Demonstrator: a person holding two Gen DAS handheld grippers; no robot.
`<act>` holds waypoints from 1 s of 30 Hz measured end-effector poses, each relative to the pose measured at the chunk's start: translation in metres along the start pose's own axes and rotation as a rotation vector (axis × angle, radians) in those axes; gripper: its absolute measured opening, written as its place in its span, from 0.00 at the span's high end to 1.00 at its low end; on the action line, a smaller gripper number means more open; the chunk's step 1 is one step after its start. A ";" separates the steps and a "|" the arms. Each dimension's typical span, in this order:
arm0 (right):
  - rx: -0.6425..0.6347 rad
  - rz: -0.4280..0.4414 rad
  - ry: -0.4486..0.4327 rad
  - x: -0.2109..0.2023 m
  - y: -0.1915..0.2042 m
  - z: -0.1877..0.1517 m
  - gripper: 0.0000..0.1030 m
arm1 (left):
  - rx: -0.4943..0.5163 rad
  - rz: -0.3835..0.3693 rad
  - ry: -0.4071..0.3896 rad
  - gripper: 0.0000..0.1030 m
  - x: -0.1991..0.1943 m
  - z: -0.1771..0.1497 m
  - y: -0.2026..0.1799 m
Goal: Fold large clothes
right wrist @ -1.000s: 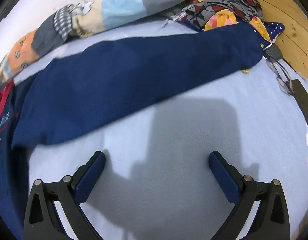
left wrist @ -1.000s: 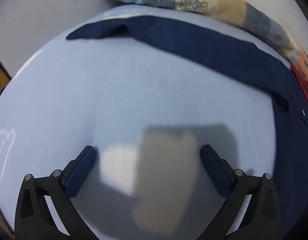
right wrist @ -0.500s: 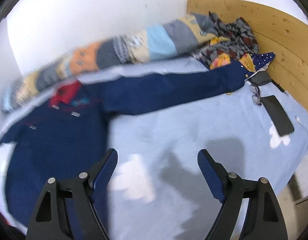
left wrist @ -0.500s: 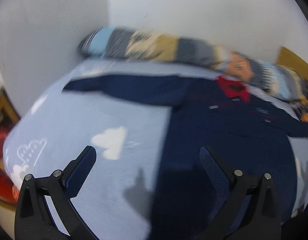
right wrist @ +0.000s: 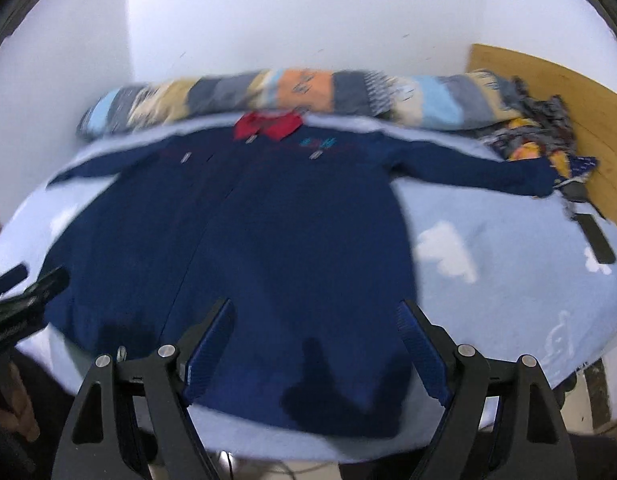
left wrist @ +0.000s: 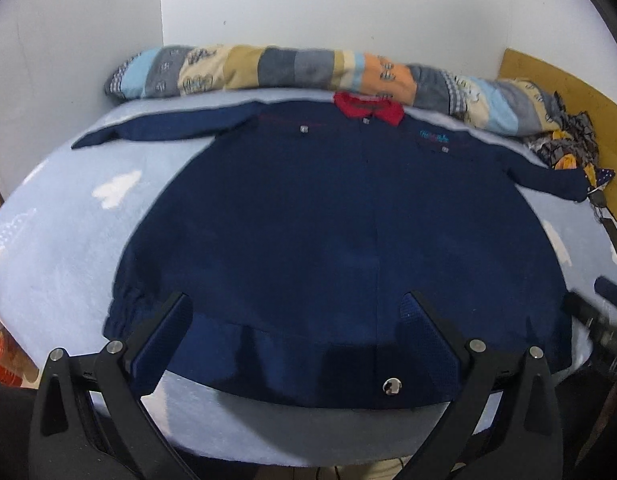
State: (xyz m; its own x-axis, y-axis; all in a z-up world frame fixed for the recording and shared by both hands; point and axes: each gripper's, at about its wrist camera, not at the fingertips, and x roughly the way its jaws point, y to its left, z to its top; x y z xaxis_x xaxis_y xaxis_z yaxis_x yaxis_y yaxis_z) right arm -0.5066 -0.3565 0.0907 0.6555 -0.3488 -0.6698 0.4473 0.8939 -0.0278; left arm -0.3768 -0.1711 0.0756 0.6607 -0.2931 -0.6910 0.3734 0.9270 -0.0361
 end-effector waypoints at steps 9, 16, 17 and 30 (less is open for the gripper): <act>-0.076 -0.021 0.003 0.014 0.040 -0.004 0.18 | 0.065 0.023 -0.037 0.00 -0.005 -0.009 -0.013; -0.110 -0.003 -0.014 0.010 0.053 -0.009 0.18 | 0.065 0.019 -0.014 0.00 -0.010 -0.010 -0.006; -0.113 -0.004 -0.021 0.008 0.053 -0.010 0.18 | 0.064 0.022 -0.018 0.00 -0.011 -0.010 -0.006; -0.086 0.017 -0.031 0.003 0.047 -0.005 0.18 | 0.099 0.025 -0.025 0.00 -0.018 -0.011 -0.007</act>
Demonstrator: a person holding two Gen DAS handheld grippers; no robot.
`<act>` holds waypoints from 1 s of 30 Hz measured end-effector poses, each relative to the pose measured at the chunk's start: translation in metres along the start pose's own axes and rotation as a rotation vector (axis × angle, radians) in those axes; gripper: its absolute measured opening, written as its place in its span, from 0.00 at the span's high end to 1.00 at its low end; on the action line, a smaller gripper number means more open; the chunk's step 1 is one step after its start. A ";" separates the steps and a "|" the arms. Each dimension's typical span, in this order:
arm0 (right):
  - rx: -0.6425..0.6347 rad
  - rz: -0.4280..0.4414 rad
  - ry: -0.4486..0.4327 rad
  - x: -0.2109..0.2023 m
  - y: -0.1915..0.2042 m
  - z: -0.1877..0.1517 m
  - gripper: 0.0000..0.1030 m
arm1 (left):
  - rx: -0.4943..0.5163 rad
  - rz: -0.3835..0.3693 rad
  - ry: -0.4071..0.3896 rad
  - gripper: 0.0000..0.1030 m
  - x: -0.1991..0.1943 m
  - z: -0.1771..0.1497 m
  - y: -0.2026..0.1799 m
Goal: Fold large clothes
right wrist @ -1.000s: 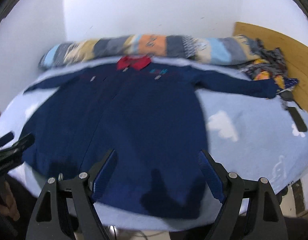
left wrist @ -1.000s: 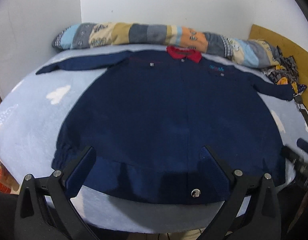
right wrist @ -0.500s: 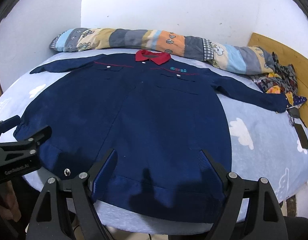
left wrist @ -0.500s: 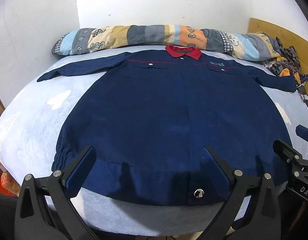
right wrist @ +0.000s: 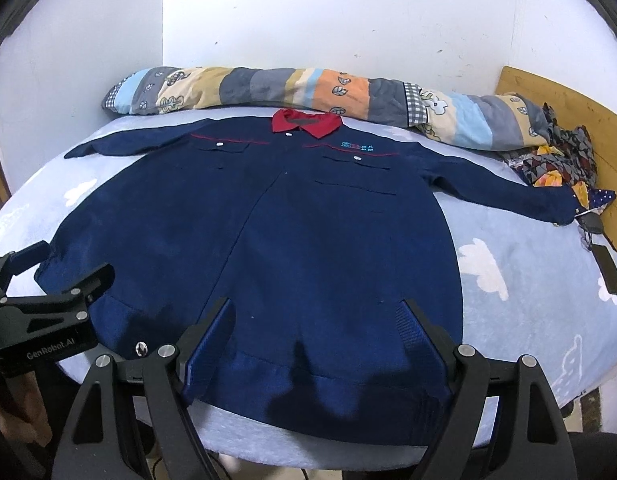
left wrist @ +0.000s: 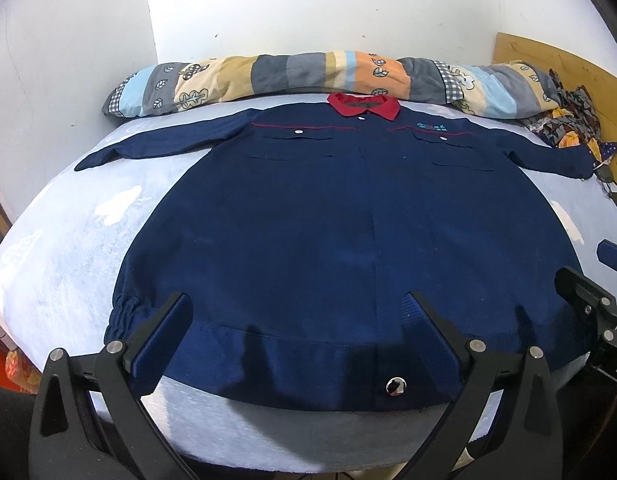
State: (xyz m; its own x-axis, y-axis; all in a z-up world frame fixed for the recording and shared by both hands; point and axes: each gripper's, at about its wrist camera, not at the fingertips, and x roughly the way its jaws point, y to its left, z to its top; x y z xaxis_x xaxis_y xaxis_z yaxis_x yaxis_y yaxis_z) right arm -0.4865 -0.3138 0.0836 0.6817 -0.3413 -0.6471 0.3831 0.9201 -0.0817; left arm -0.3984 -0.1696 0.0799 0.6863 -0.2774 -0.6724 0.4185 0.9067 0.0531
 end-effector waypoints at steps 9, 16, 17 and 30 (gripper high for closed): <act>-0.002 0.003 0.004 0.000 0.001 0.000 0.18 | -0.002 0.002 -0.001 0.00 -0.001 0.001 0.003; -0.002 0.006 0.009 0.000 0.002 -0.001 0.18 | -0.011 -0.003 0.002 0.00 0.000 0.002 0.007; -0.003 0.006 0.009 0.000 0.002 0.000 0.18 | -0.012 0.000 0.000 0.00 0.000 0.002 0.007; 0.151 -0.085 -0.027 -0.002 -0.071 0.030 0.18 | -0.065 0.022 -0.068 0.00 -0.008 0.024 0.028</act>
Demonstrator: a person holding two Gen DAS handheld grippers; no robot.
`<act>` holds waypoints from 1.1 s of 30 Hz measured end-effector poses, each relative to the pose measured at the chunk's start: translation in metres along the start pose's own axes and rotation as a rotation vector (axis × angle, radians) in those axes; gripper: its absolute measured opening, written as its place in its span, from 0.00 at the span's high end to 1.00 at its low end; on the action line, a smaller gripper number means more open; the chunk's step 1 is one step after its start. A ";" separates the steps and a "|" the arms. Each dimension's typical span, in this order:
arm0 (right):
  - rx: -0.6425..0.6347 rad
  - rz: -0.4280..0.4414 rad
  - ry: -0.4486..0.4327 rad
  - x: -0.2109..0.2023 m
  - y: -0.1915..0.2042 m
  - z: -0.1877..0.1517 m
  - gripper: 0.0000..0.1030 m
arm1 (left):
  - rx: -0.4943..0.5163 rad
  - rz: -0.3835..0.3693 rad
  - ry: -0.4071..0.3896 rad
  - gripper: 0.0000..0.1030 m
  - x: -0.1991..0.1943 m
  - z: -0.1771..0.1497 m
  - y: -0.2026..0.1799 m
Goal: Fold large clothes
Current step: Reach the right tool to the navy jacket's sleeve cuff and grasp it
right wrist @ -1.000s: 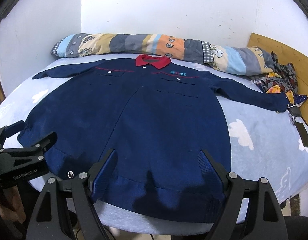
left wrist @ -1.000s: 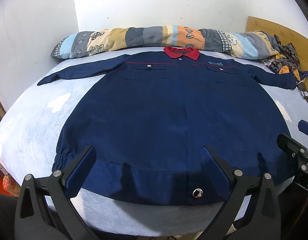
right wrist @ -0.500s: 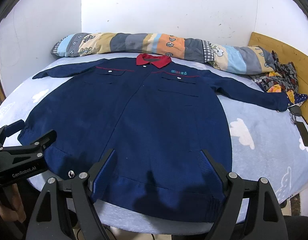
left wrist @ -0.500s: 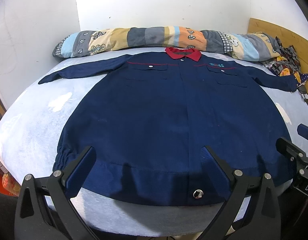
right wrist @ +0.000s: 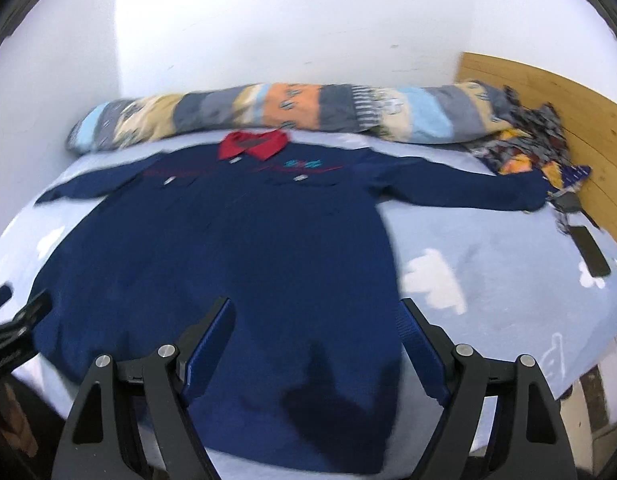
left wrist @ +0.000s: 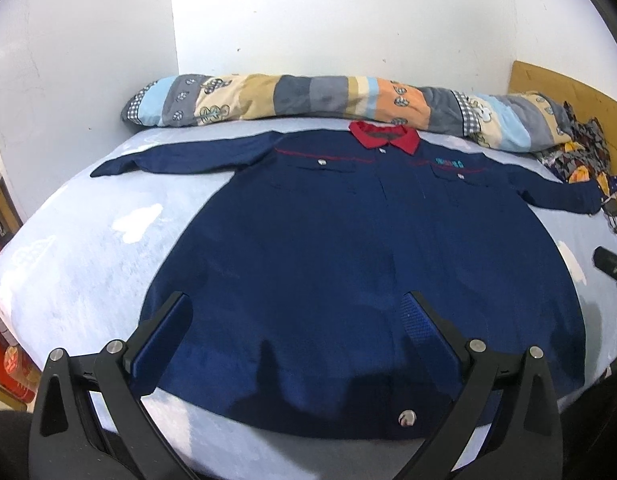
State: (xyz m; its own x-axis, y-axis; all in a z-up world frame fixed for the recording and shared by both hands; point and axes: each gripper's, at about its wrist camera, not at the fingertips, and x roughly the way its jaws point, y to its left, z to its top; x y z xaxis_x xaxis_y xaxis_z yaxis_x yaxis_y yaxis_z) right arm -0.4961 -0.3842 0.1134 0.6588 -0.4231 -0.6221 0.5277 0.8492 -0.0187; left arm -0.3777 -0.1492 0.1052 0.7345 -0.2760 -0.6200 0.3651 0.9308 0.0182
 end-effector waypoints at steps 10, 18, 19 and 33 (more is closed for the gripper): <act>0.102 -0.131 -0.030 0.014 -0.087 0.042 0.20 | -0.010 0.038 -0.059 0.00 0.021 0.049 0.012; 0.159 -0.177 -0.019 0.040 -0.153 0.073 0.89 | -0.077 0.051 -0.018 0.00 0.050 0.062 0.021; 0.170 -0.183 -0.010 0.045 -0.162 0.075 0.95 | -0.080 0.050 -0.010 0.00 0.053 0.062 0.020; 0.469 -0.109 0.026 0.117 -0.307 0.096 0.36 | -0.048 0.096 -0.003 0.00 0.081 0.079 0.016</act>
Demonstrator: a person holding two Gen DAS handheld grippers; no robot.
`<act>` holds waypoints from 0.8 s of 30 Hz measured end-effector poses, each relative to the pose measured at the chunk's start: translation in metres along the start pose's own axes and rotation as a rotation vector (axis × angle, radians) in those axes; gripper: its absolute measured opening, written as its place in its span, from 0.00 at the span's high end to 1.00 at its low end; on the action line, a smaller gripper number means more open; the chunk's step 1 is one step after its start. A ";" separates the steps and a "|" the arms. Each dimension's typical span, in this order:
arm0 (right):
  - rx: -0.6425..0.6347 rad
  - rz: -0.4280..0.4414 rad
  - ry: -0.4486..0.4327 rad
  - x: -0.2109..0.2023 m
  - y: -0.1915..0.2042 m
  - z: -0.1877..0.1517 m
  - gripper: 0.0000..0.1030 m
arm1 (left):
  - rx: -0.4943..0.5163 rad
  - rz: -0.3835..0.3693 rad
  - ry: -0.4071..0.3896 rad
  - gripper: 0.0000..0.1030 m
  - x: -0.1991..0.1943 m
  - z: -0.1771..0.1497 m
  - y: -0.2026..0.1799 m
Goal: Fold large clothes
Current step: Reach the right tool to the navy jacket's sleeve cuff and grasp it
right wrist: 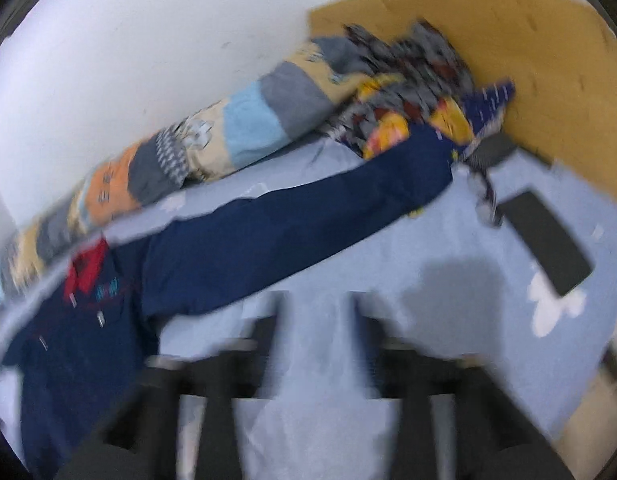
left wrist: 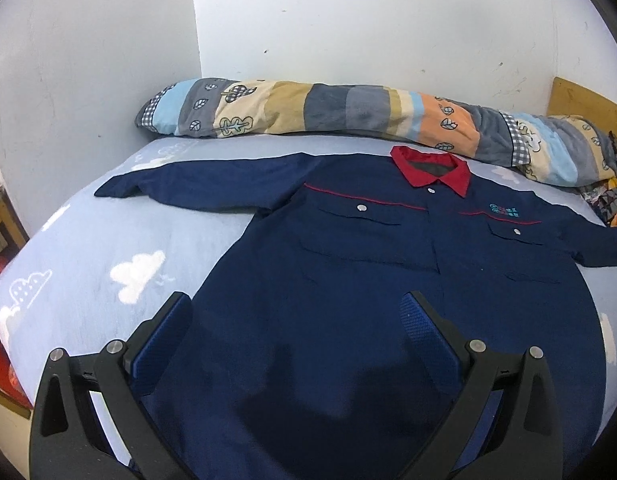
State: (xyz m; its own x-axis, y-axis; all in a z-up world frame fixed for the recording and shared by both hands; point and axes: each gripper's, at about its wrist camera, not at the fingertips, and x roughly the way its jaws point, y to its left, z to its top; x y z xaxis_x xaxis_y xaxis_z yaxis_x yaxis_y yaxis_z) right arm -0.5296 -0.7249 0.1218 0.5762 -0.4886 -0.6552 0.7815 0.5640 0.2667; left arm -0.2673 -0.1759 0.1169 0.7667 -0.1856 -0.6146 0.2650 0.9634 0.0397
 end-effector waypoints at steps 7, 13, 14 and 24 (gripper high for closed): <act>0.355 0.134 -0.009 0.042 -0.116 0.042 0.36 | 0.043 -0.064 0.023 0.00 0.023 0.016 -0.010; 0.497 0.206 -0.019 0.082 -0.166 0.076 0.36 | 0.022 -0.108 0.085 0.00 0.054 0.031 -0.013; 0.512 0.207 -0.016 0.089 -0.169 0.079 0.38 | 0.020 -0.108 0.090 0.00 0.057 0.032 -0.014; 0.531 0.108 0.018 0.162 -0.181 0.106 0.45 | 0.098 -0.110 0.104 0.00 0.065 0.027 -0.035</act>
State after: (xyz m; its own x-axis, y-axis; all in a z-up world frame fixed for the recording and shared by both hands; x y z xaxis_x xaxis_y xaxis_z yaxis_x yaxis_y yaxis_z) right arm -0.5526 -0.9769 0.0427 0.6595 -0.4321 -0.6151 0.7341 0.1946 0.6505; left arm -0.2103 -0.2269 0.0969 0.6668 -0.2628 -0.6973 0.4037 0.9140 0.0415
